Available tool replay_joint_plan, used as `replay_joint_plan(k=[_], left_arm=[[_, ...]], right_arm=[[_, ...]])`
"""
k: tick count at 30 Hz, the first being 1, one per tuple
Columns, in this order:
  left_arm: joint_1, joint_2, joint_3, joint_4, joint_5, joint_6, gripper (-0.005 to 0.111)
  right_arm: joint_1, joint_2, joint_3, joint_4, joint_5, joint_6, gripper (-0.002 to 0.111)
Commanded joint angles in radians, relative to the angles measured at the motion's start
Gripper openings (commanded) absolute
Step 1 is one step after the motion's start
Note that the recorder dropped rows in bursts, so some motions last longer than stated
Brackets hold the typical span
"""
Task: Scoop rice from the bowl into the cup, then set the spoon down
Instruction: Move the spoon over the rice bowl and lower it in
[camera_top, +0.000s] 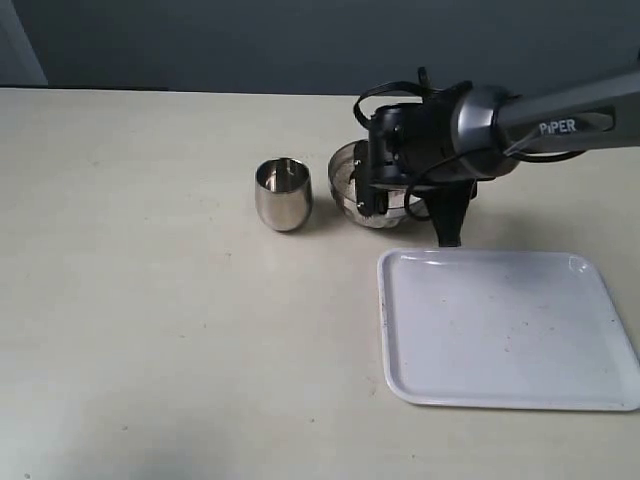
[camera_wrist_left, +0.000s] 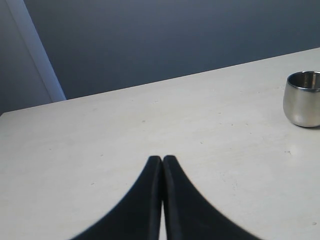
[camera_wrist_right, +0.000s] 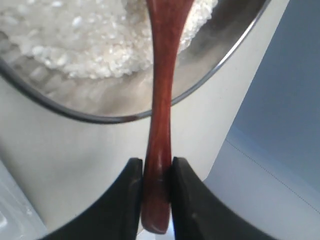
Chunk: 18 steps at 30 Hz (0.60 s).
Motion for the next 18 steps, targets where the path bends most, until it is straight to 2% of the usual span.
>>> replay_joint_plan(k=[1, 14, 18], left_arm=[[-0.003, -0.004, -0.005, -0.001, 0.002, -0.004, 0.000], [-0.003, -0.004, -0.005, -0.001, 0.002, -0.004, 0.000], [-0.003, -0.004, -0.005, -0.001, 0.002, -0.004, 0.000]], right_arm=[[-0.005, -0.027, 0.001, 0.009, 0.008, -0.009, -0.001], [-0.005, -0.038, 0.001, 0.108, 0.023, -0.007, -0.001], [-0.005, -0.038, 0.001, 0.006, 0.028, 0.018, -0.001]])
